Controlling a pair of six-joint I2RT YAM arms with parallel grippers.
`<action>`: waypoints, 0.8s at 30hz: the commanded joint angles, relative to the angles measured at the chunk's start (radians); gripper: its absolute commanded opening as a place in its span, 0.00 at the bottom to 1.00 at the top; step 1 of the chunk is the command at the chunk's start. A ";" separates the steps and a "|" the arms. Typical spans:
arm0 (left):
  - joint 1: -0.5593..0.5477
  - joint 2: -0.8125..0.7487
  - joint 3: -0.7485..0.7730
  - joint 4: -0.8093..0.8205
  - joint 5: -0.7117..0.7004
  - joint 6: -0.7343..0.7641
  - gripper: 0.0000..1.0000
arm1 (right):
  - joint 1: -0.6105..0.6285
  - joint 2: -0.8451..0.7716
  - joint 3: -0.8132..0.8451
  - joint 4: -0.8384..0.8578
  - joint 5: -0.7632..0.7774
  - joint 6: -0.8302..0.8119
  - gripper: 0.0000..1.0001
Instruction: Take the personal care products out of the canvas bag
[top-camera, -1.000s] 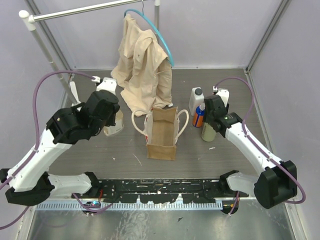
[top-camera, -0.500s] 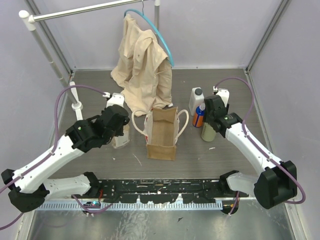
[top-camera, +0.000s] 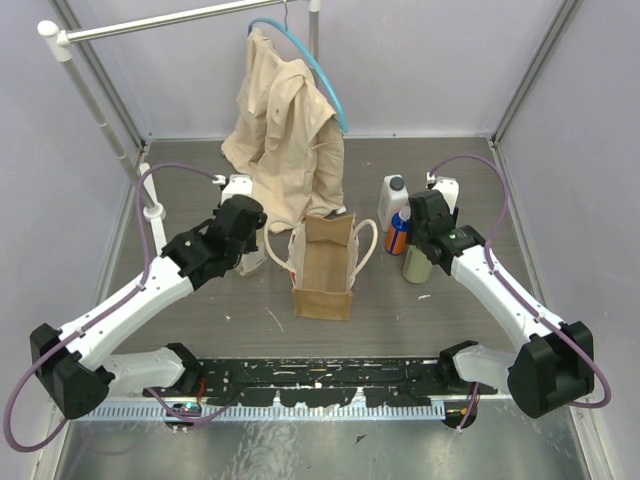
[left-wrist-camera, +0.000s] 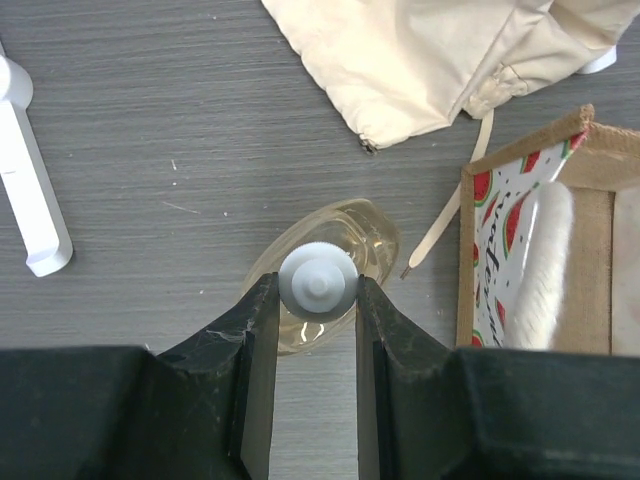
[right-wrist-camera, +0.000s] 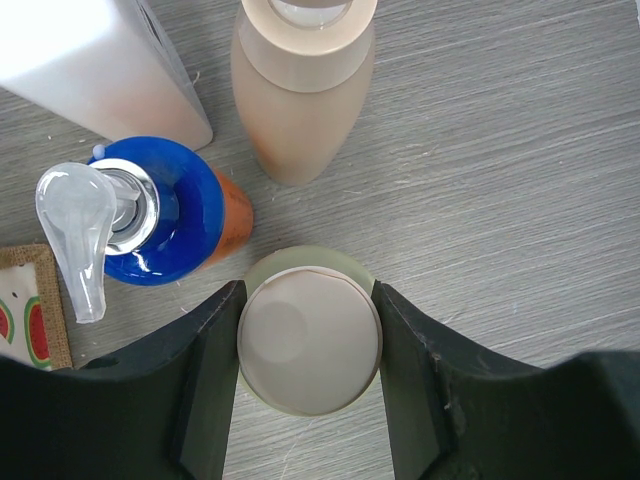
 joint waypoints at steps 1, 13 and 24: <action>0.034 0.004 0.016 0.195 -0.028 0.017 0.32 | -0.006 -0.018 0.058 0.082 0.010 -0.008 0.33; 0.065 -0.013 -0.032 0.254 -0.014 0.026 0.62 | -0.011 -0.018 0.056 0.080 0.014 -0.009 0.33; 0.066 -0.148 0.020 0.018 0.007 -0.061 0.94 | -0.011 -0.135 0.099 0.007 0.058 0.005 1.00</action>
